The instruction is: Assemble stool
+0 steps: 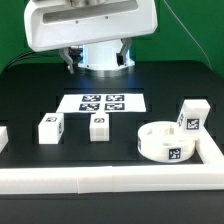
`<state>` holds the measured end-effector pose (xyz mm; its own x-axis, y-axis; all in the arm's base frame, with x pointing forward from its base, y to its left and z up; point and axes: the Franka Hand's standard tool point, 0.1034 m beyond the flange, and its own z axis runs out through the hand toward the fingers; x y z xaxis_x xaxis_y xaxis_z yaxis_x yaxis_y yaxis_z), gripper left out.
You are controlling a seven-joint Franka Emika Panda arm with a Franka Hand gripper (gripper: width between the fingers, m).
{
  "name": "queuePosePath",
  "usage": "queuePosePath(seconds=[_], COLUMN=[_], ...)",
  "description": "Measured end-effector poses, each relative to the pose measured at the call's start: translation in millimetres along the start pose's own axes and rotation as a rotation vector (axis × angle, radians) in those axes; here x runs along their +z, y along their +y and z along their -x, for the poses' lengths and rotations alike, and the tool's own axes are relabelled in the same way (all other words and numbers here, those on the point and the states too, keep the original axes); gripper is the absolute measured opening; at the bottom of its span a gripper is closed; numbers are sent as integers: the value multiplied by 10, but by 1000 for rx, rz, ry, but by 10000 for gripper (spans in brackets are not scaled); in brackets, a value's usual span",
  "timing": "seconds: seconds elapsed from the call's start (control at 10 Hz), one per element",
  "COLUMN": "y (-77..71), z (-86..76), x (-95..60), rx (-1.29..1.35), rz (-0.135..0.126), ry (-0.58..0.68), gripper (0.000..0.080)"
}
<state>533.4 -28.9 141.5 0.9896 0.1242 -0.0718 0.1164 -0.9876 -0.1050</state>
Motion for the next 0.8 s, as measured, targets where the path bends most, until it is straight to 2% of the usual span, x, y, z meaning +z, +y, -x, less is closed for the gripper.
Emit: queuePosePath(seconds=[0.1,0.3,0.4,0.6,0.8], y=[-13,60,49,-4,81], z=[35,-72,-74,15,10], x=[33,78,79,124,418], rx=[-11,4,2,15,90], rz=[-1,-8,-7,-30,-20], ry=[-8,-28,-27,-132,-326], gripper=[649,649,649,649,649])
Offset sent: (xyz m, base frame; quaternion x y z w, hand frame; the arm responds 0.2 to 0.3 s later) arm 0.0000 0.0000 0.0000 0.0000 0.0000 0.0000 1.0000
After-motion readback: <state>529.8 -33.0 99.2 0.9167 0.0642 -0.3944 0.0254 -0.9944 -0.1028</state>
